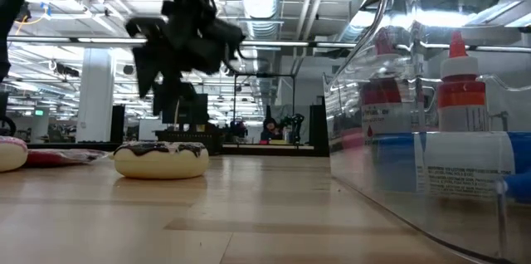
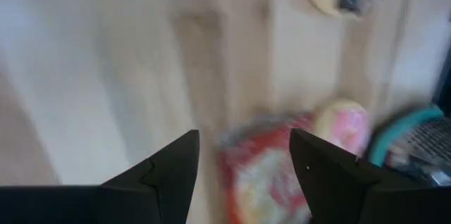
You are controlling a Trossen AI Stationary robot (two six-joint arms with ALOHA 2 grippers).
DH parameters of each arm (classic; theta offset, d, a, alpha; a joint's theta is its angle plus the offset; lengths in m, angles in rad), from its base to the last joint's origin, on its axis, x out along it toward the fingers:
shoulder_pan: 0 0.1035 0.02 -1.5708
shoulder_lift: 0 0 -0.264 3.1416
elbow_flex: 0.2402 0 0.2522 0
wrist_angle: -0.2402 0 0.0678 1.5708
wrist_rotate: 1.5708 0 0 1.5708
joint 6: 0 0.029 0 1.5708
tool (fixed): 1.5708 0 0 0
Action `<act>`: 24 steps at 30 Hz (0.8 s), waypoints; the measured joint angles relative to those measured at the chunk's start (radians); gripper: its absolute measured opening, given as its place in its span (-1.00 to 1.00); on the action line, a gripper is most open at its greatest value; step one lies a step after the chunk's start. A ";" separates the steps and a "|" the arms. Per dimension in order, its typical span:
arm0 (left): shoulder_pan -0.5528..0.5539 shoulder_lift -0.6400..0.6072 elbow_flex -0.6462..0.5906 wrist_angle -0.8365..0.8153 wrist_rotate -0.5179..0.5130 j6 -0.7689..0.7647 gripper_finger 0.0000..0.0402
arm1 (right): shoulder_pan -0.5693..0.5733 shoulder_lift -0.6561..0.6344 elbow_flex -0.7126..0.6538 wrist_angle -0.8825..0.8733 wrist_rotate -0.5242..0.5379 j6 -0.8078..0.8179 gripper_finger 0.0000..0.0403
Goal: Pick & Place Food Item
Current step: Put the popcorn bag into the red transparent bin
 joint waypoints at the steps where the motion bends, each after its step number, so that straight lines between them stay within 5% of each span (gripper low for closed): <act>1: 0.019 0.013 0.001 0.013 0.001 0.013 0.09 | 0.000 0.000 0.000 0.000 0.000 0.000 -0.30; 12: 0.151 0.093 -0.040 0.020 0.039 0.057 0.09 | 0.007 0.000 0.000 0.004 0.008 -0.005 -0.29; 24: 0.129 0.093 -0.294 0.107 0.060 0.097 0.09 | 0.049 0.000 0.000 0.007 0.064 0.003 -0.30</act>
